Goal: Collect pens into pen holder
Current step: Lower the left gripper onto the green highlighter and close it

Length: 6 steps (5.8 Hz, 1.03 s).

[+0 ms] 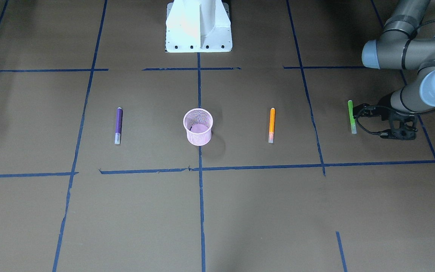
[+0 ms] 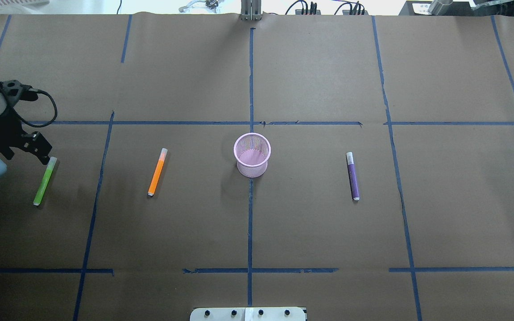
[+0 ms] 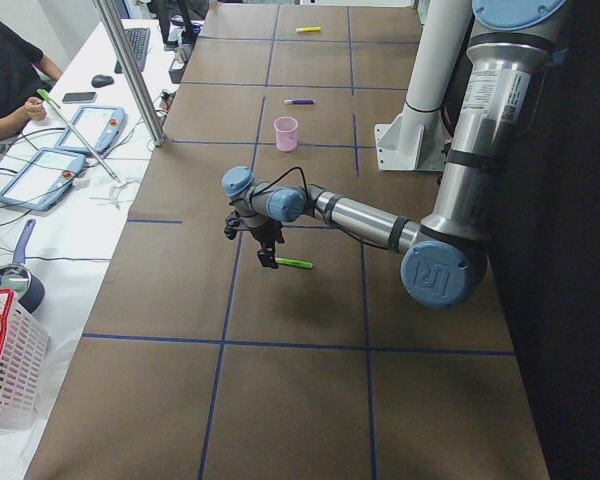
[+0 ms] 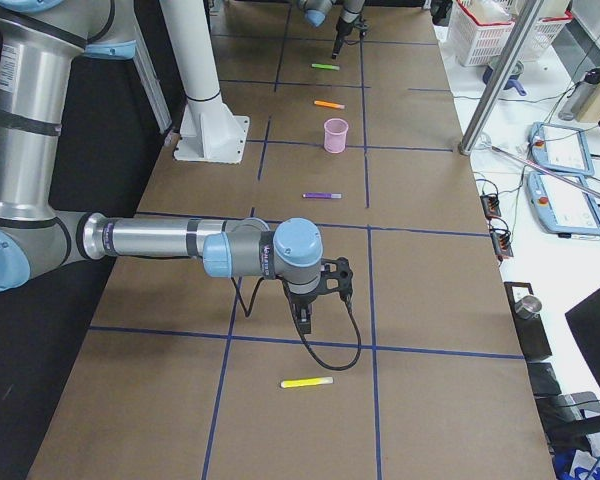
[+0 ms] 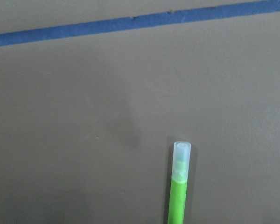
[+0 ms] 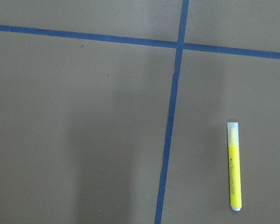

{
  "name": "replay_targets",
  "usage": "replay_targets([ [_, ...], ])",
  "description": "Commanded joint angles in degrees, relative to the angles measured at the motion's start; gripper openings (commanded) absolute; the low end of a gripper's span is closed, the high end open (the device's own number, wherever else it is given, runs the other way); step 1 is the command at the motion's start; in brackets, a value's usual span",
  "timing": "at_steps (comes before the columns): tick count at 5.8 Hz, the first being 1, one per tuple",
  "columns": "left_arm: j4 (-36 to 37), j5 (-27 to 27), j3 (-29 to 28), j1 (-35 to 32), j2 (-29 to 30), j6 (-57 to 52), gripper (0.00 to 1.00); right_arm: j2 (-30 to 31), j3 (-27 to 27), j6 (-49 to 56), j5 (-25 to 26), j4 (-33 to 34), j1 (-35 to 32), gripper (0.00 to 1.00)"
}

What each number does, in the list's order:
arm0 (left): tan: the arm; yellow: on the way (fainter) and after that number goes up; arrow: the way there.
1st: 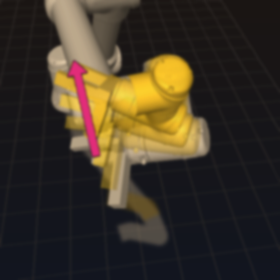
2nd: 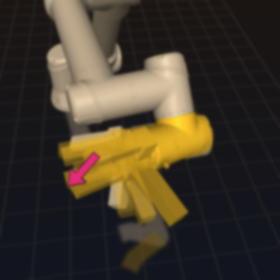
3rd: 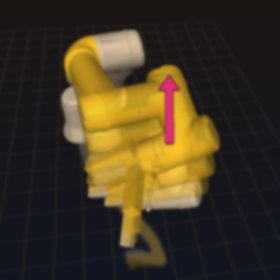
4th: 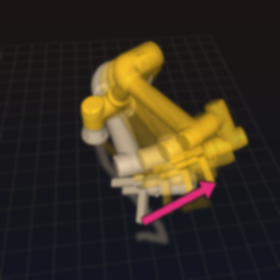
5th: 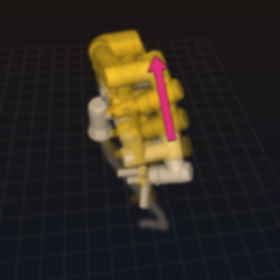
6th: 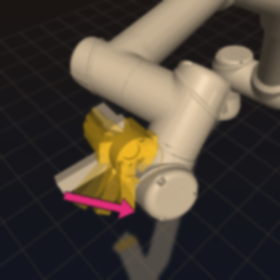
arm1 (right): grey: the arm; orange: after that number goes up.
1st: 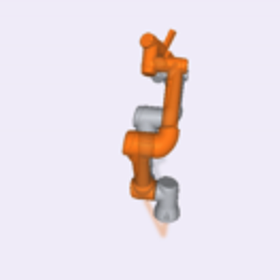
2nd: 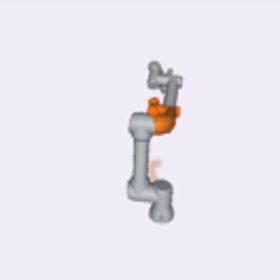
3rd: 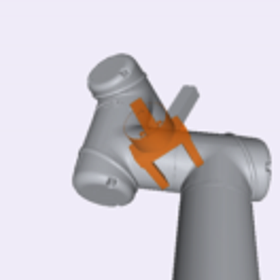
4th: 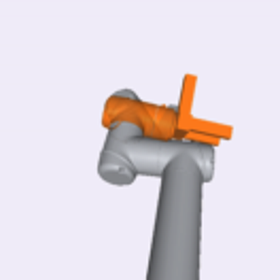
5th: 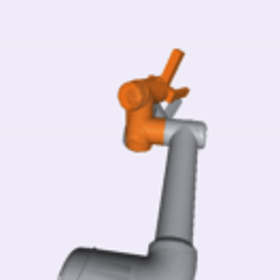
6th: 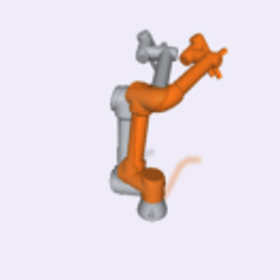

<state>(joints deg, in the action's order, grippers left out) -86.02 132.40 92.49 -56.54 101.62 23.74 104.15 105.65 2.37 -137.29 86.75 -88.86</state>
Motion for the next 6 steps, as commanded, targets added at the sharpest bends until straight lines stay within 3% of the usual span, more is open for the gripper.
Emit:
replay_targets([
  [1, -0.1, -0.3, -2.1, 2.2, 1.3, -0.4, 0.91, 0.0, 0.0, 0.1, 0.1, 0.0, 0.0, 1.00],
  [3, -2.6, -0.4, -5.7, 2.6, 2.6, -1.1, 0.83, 0.0, 0.0, 0.1, 0.1, -0.1, 0.0, 1.00],
  [6, -3.0, -0.4, -5.8, 3.1, 2.5, -1.1, 0.59, -0.1, 0.1, 0.1, 0.1, -0.1, 0.0, 1.00],
])
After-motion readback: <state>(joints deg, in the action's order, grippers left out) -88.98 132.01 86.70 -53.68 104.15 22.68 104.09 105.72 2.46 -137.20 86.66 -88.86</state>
